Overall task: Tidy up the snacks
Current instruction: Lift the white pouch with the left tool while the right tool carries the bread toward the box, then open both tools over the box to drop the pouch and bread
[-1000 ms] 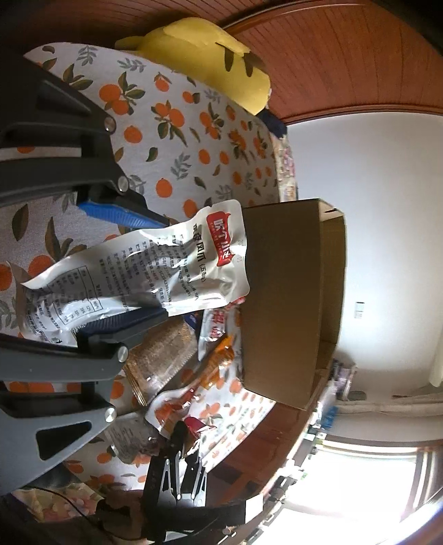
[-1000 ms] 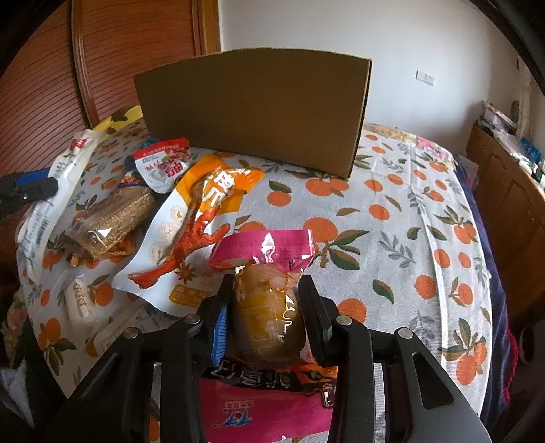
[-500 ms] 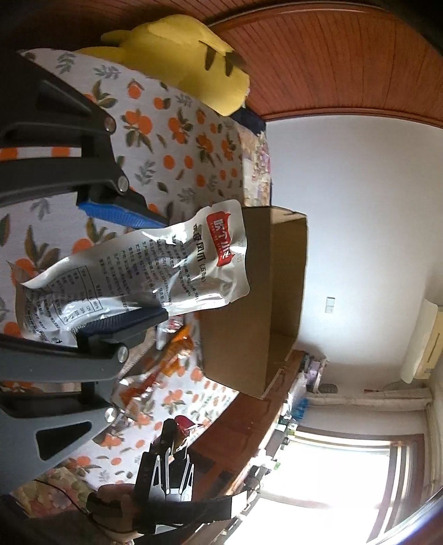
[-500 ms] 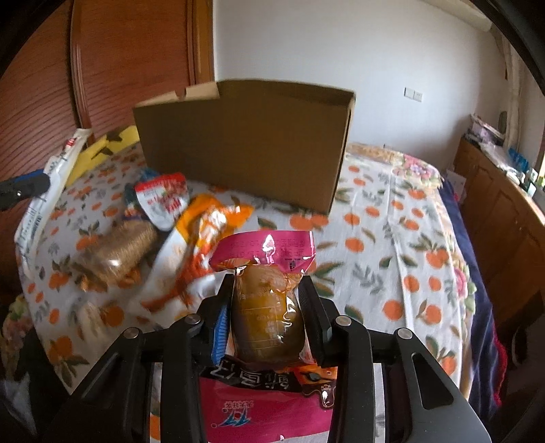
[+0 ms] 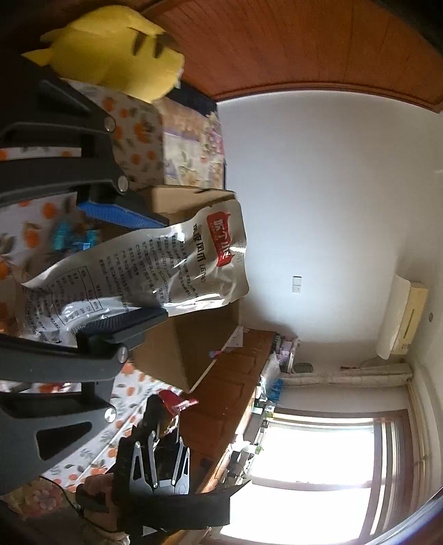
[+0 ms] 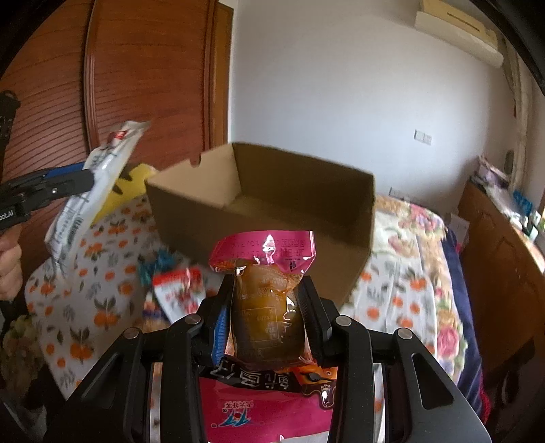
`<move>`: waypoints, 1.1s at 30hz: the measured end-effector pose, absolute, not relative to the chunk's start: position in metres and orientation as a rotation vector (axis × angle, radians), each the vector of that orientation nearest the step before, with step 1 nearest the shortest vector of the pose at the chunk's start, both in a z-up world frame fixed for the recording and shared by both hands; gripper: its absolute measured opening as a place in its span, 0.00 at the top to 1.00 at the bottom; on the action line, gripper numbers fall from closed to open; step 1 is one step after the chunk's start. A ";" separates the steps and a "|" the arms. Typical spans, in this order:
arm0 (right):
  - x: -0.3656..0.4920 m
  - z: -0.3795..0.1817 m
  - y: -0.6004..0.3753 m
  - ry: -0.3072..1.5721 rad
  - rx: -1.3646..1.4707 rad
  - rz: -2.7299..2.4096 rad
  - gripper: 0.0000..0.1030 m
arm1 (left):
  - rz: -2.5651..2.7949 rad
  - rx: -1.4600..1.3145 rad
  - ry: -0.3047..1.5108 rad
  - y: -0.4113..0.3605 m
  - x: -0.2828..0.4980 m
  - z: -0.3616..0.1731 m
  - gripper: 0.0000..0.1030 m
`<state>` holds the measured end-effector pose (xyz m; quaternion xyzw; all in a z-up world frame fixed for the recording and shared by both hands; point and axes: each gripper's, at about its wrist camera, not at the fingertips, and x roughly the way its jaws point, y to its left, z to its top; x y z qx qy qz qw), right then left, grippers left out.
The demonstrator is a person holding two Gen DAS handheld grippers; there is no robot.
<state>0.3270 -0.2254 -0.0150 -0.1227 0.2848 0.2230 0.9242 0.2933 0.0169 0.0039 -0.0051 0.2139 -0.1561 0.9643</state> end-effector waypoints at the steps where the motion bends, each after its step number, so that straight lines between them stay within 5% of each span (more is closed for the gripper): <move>1: 0.334 -0.011 -0.222 0.579 -0.251 0.461 0.64 | -0.321 -0.011 0.431 0.017 0.300 0.006 0.56; 33: 0.483 -0.006 -0.169 0.619 -0.239 0.416 0.64 | -0.342 0.025 0.466 -0.007 0.460 -0.001 0.56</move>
